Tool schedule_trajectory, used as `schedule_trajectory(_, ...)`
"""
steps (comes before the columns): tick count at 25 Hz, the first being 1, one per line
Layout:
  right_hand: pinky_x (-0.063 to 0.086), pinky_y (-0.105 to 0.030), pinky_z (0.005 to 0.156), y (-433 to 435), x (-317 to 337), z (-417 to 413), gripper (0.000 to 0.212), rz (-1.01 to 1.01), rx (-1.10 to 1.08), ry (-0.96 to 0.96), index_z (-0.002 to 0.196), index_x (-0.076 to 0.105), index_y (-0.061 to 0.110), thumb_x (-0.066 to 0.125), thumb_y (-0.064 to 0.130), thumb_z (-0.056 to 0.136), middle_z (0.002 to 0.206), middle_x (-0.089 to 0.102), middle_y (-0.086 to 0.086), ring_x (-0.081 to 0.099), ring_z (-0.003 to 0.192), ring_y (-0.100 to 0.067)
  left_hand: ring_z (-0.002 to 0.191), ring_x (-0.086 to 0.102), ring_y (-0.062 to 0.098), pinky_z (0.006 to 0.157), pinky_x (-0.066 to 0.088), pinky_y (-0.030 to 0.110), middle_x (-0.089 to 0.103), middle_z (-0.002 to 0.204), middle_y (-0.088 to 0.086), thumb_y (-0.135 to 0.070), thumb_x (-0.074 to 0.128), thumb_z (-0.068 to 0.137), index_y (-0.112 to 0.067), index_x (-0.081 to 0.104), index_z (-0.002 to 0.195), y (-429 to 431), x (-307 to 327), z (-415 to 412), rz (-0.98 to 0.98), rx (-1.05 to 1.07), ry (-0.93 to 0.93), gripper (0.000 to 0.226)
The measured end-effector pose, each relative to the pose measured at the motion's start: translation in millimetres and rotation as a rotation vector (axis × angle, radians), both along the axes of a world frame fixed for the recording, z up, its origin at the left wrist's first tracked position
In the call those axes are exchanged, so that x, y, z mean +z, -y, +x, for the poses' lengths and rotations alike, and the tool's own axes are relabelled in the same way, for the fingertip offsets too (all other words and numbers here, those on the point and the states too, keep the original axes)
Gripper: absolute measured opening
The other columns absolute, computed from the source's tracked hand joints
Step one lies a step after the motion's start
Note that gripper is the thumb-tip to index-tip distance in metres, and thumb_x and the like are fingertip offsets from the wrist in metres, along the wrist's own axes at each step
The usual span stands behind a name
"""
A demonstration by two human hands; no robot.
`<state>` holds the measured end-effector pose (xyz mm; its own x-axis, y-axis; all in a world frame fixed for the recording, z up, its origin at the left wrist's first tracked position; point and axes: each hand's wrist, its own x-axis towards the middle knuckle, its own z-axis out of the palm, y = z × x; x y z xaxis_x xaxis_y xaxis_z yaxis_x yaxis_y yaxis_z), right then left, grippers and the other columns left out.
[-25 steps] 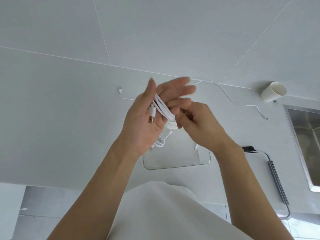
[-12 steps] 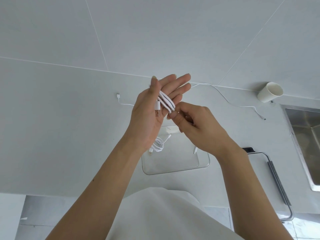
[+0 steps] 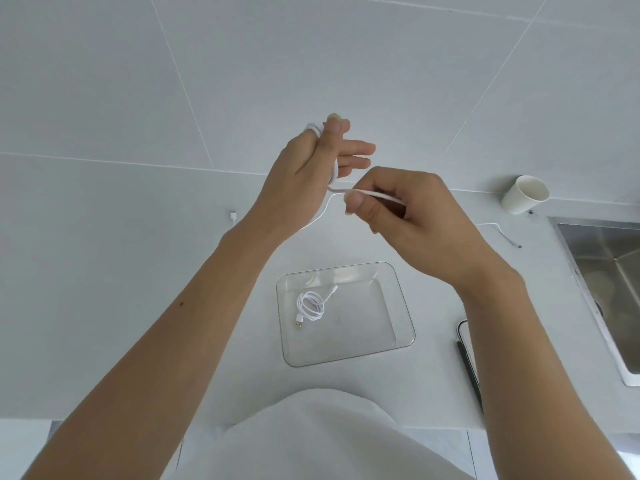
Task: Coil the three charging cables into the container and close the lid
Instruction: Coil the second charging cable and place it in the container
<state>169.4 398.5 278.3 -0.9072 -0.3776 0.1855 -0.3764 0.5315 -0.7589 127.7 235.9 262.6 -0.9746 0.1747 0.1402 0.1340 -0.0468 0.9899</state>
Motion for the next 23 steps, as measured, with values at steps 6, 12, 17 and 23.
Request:
schedule_trajectory(6,0.036,-0.018,0.052,-0.5,40.0,-21.9,0.025,-0.071,0.026,-0.156,0.075,0.064,0.023,0.06,0.024,0.1,0.061,0.061,0.029,0.048,0.047,-0.009,0.067,0.069,-0.002,0.063,0.046,0.006,0.075,0.074,0.002,-0.041,0.017,0.108,-0.012,0.071,0.102,-2.2,29.8,-6.7,-0.23,-0.034,-0.088,0.061)
schedule_trajectory(12,0.031,-0.019,0.051,0.9,60.9,-48.6,0.022,-0.159,0.0,-0.229,0.078,0.065,0.015,0.063,0.026,0.097,0.049,0.052,0.018,0.039,0.046,-0.009,0.077,0.075,0.016,0.07,0.053,0.015,0.077,0.078,0.006,-0.053,0.003,0.103,-0.021,0.073,0.077,0.9,52.4,-6.0,-0.255,-0.204,-0.098,0.081)
schedule_trajectory(17,0.034,-0.015,0.054,-2.6,80.3,-60.3,0.023,-0.277,-0.025,-0.274,0.078,0.064,0.007,0.066,0.021,0.095,0.059,0.054,0.012,0.041,0.051,-0.005,0.077,0.071,0.022,0.074,0.051,0.022,0.076,0.084,0.008,-0.061,0.008,0.099,-0.017,0.072,0.09,5.6,74.5,-14.6,-0.163,-0.466,-0.054,0.078)
schedule_trajectory(23,0.036,-0.02,0.053,-11.2,105.8,-69.4,0.026,-0.416,0.032,-0.219,0.073,0.06,0.017,0.061,0.018,0.099,0.063,0.051,0.003,0.045,0.053,-0.004,0.057,0.062,0.014,0.058,0.049,0.019,0.07,0.064,0.0,-0.043,0.037,0.099,-0.021,0.072,0.079,-0.8,108.1,-16.6,0.02,-0.539,-0.139,0.046)
